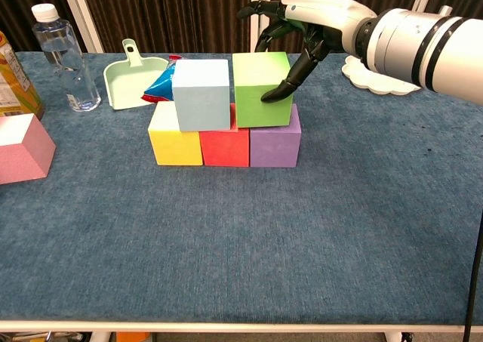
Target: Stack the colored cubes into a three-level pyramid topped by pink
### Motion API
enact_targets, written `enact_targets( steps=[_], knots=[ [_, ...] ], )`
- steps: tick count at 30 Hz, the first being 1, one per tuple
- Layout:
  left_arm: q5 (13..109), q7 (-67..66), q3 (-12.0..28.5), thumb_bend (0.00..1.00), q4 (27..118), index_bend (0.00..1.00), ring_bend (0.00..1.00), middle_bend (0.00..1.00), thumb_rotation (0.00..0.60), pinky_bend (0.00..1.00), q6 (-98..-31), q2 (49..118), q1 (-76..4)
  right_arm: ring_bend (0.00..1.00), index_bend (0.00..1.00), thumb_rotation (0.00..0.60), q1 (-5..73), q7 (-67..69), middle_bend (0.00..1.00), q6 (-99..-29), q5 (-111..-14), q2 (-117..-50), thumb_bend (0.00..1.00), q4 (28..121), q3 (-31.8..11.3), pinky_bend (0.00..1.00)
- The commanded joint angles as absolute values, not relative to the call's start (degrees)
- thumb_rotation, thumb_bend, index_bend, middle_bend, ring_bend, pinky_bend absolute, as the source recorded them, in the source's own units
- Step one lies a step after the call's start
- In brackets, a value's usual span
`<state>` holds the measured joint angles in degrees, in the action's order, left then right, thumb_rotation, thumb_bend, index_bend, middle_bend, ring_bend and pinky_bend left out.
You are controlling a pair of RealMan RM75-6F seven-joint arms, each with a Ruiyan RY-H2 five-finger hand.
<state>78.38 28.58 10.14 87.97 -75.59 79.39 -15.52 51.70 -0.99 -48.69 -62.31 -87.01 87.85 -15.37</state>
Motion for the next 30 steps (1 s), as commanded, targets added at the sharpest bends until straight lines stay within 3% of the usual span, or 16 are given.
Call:
enact_targets(
  steps=[1, 30],
  knots=[
    [78.5, 28.7, 10.1, 0.11, 87.9, 0.09, 0.00, 0.05, 0.600, 0.11, -75.7, 79.4, -15.5, 0.09, 0.00, 0.600, 51.7, -1.7, 0.54, -48.8, -61.8, -87.2, 0.11, 87.9, -15.3, 0.00],
    [78.9, 30.2, 9.7, 0.11, 87.0, 0.09, 0.00, 0.05, 0.600, 0.11, -75.8, 79.4, -15.1, 0.11, 0.00, 0.600, 51.1, -6.6, 0.54, -52.3, -58.7, -90.1, 0.16, 88.4, -15.7, 0.00]
  ],
)
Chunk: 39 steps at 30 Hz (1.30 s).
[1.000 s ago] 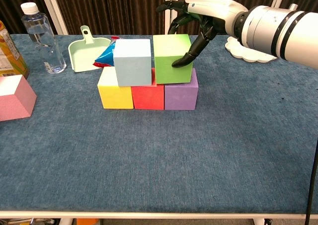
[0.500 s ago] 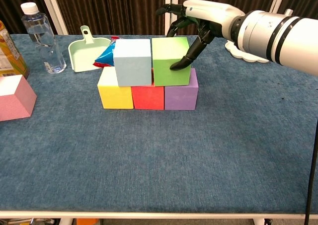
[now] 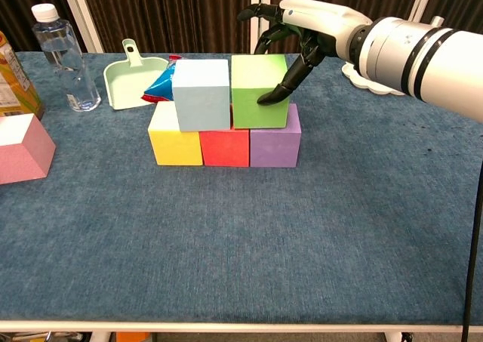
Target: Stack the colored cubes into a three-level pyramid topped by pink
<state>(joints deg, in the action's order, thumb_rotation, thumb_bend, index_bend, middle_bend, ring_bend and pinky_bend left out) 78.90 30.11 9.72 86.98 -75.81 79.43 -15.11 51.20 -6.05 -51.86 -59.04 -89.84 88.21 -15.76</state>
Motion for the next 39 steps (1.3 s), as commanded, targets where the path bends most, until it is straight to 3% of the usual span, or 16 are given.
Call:
enact_targets(
  steps=[1, 39],
  knots=[
    [78.9, 30.2, 9.7, 0.11, 87.0, 0.09, 0.00, 0.05, 0.600, 0.11, -75.8, 79.4, -15.1, 0.11, 0.00, 0.600, 51.0, -6.8, 0.54, -52.4, -58.6, -90.1, 0.16, 88.5, -15.7, 0.00],
    [78.8, 30.9, 9.5, 0.11, 86.1, 0.09, 0.00, 0.05, 0.600, 0.11, -75.4, 79.6, -15.0, 0.11, 0.00, 0.600, 50.7, -9.3, 0.55, -53.1, -56.4, -91.2, 0.17, 88.9, -16.4, 0.00]
  ],
)
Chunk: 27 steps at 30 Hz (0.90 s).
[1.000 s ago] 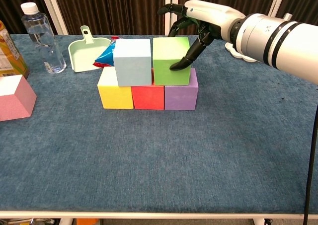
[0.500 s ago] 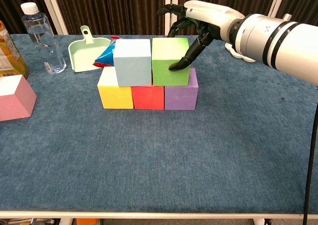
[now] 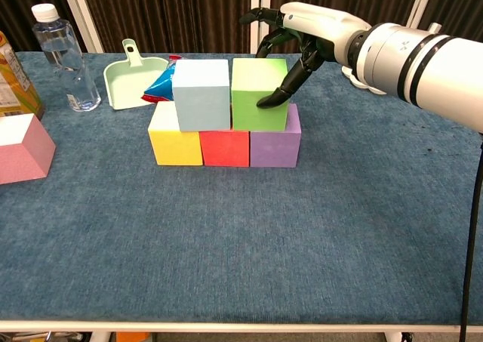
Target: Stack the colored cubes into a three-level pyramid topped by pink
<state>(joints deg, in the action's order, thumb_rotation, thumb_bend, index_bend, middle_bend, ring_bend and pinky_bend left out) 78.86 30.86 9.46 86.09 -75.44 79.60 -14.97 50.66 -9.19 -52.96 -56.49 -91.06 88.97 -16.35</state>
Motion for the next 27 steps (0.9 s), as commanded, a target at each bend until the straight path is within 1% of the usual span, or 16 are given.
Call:
enact_targets(
  steps=[1, 5, 7, 13, 19, 27],
  knots=[
    [78.8, 30.9, 9.5, 0.11, 86.0, 0.09, 0.00, 0.05, 0.600, 0.11, -75.4, 79.6, -15.0, 0.11, 0.00, 0.600, 50.7, -9.4, 0.55, -53.1, -56.2, -91.2, 0.17, 88.8, -16.4, 0.00],
    [78.7, 31.0, 9.5, 0.11, 85.9, 0.09, 0.00, 0.05, 0.600, 0.11, -75.3, 79.7, -14.9, 0.11, 0.00, 0.600, 50.7, -9.8, 0.55, -53.1, -55.7, -91.6, 0.14, 88.6, -16.4, 0.00],
    [78.7, 31.2, 9.5, 0.11, 85.8, 0.09, 0.00, 0.05, 0.600, 0.11, -75.3, 79.7, -14.9, 0.11, 0.00, 0.600, 50.8, -9.7, 0.53, -53.0, -55.7, -91.7, 0.12, 88.4, -16.5, 0.00],
    [78.7, 31.5, 9.5, 0.11, 85.6, 0.09, 0.00, 0.05, 0.600, 0.11, -75.3, 79.7, -14.8, 0.09, 0.00, 0.600, 50.9, -8.4, 0.43, -51.7, -55.6, -91.7, 0.08, 88.3, -16.8, 0.00],
    [78.6, 31.8, 9.5, 0.11, 85.4, 0.09, 0.00, 0.05, 0.600, 0.11, -75.3, 79.8, -14.8, 0.01, 0.00, 0.600, 51.1, -6.3, 0.30, -49.7, -56.5, -90.7, 0.01, 88.4, -17.0, 0.00],
    [78.7, 31.7, 9.6, 0.11, 85.4, 0.09, 0.00, 0.05, 0.600, 0.11, -75.1, 79.8, -14.9, 0.00, 0.00, 0.600, 51.0, -5.8, 0.24, -49.1, -56.6, -89.6, 0.00, 89.0, -16.9, 0.00]
  ],
)
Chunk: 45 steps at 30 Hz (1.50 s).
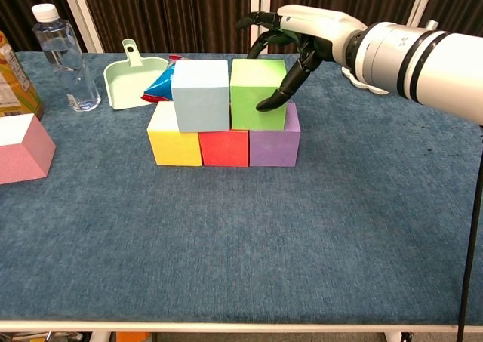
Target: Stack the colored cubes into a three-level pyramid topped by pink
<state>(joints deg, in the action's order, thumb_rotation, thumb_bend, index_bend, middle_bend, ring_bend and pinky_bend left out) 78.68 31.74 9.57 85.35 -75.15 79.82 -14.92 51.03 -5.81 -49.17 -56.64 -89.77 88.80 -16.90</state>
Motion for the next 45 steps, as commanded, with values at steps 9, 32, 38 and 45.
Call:
enact_targets(
  steps=[9, 32, 38, 45],
  knots=[
    [78.7, 31.9, 9.7, 0.11, 85.6, 0.09, 0.00, 0.05, 0.600, 0.11, -75.3, 79.8, -14.9, 0.00, 0.00, 0.600, 51.1, -5.3, 0.23, -50.5, -58.0, -88.6, 0.00, 91.9, -17.8, 0.00],
    [78.7, 35.4, 9.7, 0.11, 84.3, 0.09, 0.00, 0.05, 0.600, 0.11, -75.1, 79.2, -14.4, 0.00, 0.00, 0.600, 60.7, -16.2, 0.28, -51.1, -46.2, -95.7, 0.02, 88.3, -20.7, 0.00],
    [78.6, 35.2, 9.9, 0.11, 84.4, 0.09, 0.00, 0.05, 0.600, 0.11, -74.9, 79.3, -14.6, 0.00, 0.00, 0.600, 61.0, -16.5, 0.31, -51.7, -45.3, -96.1, 0.03, 87.9, -20.7, 0.00],
    [78.6, 35.1, 9.9, 0.11, 84.5, 0.09, 0.00, 0.05, 0.600, 0.11, -75.0, 79.2, -14.6, 0.01, 0.00, 0.600, 61.0, -16.0, 0.45, -52.4, -45.7, -96.8, 0.05, 87.3, -20.6, 0.00]
  ],
)
